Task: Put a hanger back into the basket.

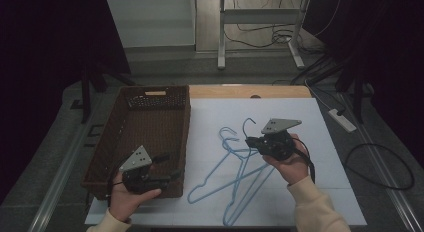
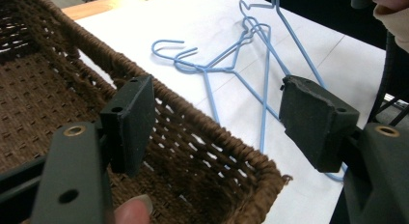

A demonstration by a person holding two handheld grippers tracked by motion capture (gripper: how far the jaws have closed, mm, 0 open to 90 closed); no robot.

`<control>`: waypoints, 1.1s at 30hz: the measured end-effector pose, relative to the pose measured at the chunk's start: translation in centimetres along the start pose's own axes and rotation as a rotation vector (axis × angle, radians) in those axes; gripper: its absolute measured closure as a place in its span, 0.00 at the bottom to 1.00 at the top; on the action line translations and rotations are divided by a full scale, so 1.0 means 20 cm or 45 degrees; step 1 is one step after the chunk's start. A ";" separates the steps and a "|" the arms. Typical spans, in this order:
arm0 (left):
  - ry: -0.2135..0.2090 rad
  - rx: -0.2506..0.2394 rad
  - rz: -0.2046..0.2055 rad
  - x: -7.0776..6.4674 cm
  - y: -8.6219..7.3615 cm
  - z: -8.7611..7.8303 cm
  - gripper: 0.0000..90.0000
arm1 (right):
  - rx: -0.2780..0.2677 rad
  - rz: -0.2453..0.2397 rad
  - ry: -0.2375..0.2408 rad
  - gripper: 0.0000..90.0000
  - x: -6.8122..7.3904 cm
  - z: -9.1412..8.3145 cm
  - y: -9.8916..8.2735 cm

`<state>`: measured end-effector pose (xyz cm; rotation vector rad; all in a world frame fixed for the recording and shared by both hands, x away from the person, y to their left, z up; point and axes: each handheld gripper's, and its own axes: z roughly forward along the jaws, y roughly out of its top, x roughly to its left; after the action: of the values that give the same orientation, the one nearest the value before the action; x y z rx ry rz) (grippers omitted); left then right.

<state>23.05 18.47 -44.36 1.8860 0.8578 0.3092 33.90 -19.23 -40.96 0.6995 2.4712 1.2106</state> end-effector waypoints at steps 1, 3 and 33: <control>-0.004 0.000 -0.001 0.00 0.00 0.00 0.33 | -0.022 0.010 -0.004 0.96 0.00 -0.01 0.01; -0.011 0.000 0.003 -0.01 0.01 0.01 0.33 | -0.037 0.010 -0.006 0.96 0.00 -0.01 0.01; -0.164 0.126 0.024 -0.23 0.21 0.30 0.33 | -0.124 -0.020 -0.045 0.96 0.08 -0.04 0.07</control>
<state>24.78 10.20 -42.80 1.9835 0.7814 0.1570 32.55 -18.10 -39.37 0.6682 2.3673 1.2917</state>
